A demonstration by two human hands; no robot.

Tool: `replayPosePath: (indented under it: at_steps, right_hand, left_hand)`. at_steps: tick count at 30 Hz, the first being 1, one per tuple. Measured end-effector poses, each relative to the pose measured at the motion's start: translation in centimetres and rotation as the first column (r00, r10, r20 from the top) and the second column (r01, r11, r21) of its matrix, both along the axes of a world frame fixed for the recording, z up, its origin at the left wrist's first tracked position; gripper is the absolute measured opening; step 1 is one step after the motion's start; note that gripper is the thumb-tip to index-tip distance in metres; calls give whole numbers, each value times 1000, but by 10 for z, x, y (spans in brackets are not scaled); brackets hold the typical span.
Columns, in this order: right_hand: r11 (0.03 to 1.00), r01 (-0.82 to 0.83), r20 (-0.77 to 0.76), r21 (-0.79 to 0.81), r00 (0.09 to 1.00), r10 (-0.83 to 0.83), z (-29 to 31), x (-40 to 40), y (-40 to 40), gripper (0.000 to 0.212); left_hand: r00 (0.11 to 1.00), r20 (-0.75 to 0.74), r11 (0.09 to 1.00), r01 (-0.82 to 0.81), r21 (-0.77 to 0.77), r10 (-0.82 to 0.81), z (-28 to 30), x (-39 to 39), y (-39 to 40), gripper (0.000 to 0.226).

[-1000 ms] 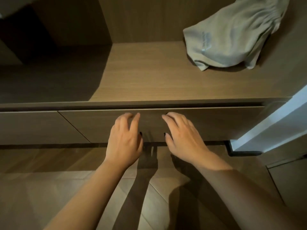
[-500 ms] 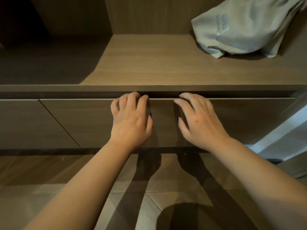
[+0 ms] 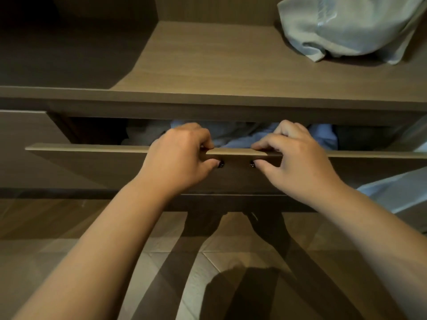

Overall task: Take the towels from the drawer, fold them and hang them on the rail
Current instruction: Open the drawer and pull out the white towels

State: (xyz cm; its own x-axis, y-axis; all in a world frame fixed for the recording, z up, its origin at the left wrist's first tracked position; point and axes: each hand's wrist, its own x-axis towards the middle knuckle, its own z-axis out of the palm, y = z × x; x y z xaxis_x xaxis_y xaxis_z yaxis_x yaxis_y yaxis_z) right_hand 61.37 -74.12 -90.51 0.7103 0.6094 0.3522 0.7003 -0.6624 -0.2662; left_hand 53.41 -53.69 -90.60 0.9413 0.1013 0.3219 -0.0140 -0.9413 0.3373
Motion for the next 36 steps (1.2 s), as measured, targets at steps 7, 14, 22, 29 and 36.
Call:
replayPosePath:
  at_steps: [7, 14, 22, 29, 36]
  right_hand:
    - [954, -123, -187, -274, 980, 73, 3, -6, -15, 45]
    - [901, -263, -563, -344, 826, 26, 3, -9, -24, 69]
    - [787, -366, -614, -498, 789, -22, -64, -65, -39, 103]
    - [654, -285, -453, -701, 886, -100, -146, -118, -47, 116]
    - [590, -244, -348, -770, 935, -67, -185, -119, -43, 116]
  left_hand:
    - [951, -306, 980, 96, 173, -39, 10, -4, 5, 35]
    - [729, -681, 981, 173, 90, -66, -11, -19, -3, 78]
    - [615, -785, 963, 249, 102, -76, -70, -66, -30, 104]
    - [733, -676, 916, 216, 338, 76, -163, -120, -63, 113]
    - [774, -631, 891, 253, 376, 46, -205, -128, -57, 122]
